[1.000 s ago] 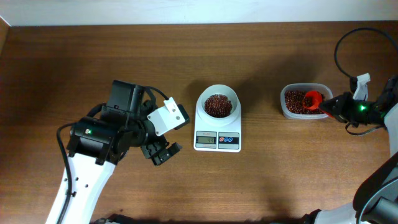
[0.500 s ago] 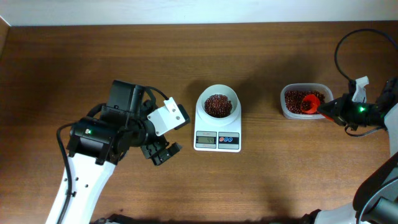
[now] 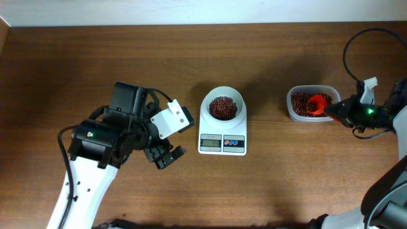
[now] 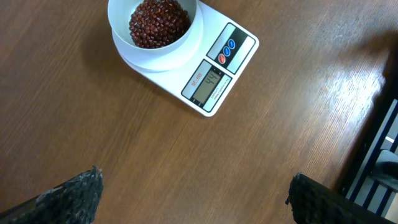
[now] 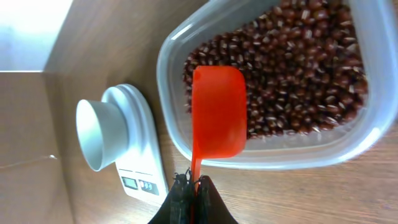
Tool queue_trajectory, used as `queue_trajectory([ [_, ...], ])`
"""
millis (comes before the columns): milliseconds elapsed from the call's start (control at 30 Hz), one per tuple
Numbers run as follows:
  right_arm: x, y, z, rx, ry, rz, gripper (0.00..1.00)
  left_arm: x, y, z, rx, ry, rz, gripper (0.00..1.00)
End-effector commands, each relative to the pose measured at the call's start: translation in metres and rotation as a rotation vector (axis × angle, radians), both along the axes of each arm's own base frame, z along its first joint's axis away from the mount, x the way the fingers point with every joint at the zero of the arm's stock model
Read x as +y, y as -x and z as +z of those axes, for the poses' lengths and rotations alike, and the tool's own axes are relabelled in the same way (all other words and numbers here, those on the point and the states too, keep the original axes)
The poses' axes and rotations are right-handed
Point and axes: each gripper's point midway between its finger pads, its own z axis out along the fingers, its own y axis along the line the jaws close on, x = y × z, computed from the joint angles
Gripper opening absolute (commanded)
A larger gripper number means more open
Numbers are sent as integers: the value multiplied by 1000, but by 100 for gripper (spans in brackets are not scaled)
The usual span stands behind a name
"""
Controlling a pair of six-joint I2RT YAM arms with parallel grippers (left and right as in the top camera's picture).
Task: Scoop and weigh 50g on scale
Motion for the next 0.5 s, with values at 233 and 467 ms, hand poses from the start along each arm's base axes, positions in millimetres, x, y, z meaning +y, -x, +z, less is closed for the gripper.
queue_trajectory([
  [233,25,-19,49,-211,-247,59,4,-1,-1,8,-25,15,-13,99],
  [467,64,-20,57,-194,-317,142,4,-1,-1,8,-25,15,-13,99],
])
